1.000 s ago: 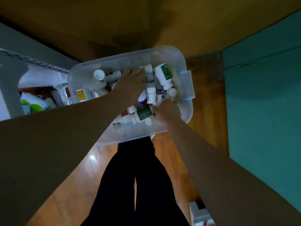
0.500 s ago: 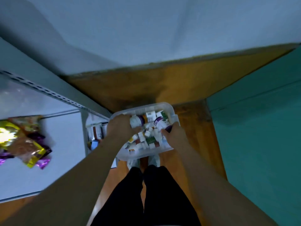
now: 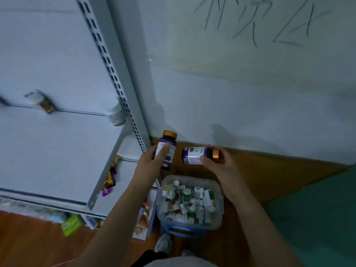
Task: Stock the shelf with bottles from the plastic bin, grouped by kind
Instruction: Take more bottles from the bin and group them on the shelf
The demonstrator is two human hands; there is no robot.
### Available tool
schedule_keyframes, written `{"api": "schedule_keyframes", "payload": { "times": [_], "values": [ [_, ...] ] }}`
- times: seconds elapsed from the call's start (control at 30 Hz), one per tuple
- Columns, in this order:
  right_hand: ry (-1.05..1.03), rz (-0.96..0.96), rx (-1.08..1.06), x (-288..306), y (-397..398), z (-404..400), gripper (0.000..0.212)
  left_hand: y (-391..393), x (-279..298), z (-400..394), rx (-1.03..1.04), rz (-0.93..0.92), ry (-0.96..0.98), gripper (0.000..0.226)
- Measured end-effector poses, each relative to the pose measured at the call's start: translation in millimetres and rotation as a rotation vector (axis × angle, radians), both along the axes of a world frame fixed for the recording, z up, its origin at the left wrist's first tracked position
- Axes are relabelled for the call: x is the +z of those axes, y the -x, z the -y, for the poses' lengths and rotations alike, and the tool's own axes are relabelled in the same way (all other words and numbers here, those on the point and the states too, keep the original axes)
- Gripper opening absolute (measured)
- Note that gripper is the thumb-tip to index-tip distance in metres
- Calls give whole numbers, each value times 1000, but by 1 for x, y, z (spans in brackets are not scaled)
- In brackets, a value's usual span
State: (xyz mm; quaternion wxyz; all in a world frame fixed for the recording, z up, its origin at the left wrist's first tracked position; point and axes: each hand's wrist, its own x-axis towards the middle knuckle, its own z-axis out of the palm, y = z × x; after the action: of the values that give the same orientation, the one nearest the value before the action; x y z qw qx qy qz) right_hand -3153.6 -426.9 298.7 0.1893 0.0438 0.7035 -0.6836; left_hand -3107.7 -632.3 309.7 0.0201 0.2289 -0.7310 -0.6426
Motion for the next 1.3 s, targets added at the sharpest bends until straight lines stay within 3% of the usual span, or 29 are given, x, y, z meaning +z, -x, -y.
{"api": "schedule_keyframes", "payload": {
  "times": [0.17,0.37,0.87,1.0,1.3],
  "values": [
    [316,18,39,43,1,28,51,-38,50,-8,180,-134,-269,24],
    [590,219,168,68,-45,103,52,-107,64,17,302,-180,-295,32],
    [518,40,548,132,-246,325,52,-345,93,194,601,-363,-192,35],
    [528,49,600,125,-302,383,50,-410,84,248,713,-405,-215,50],
    [406,14,660,111,-352,494,47,-453,73,339,854,-421,-209,40]
  ]
}}
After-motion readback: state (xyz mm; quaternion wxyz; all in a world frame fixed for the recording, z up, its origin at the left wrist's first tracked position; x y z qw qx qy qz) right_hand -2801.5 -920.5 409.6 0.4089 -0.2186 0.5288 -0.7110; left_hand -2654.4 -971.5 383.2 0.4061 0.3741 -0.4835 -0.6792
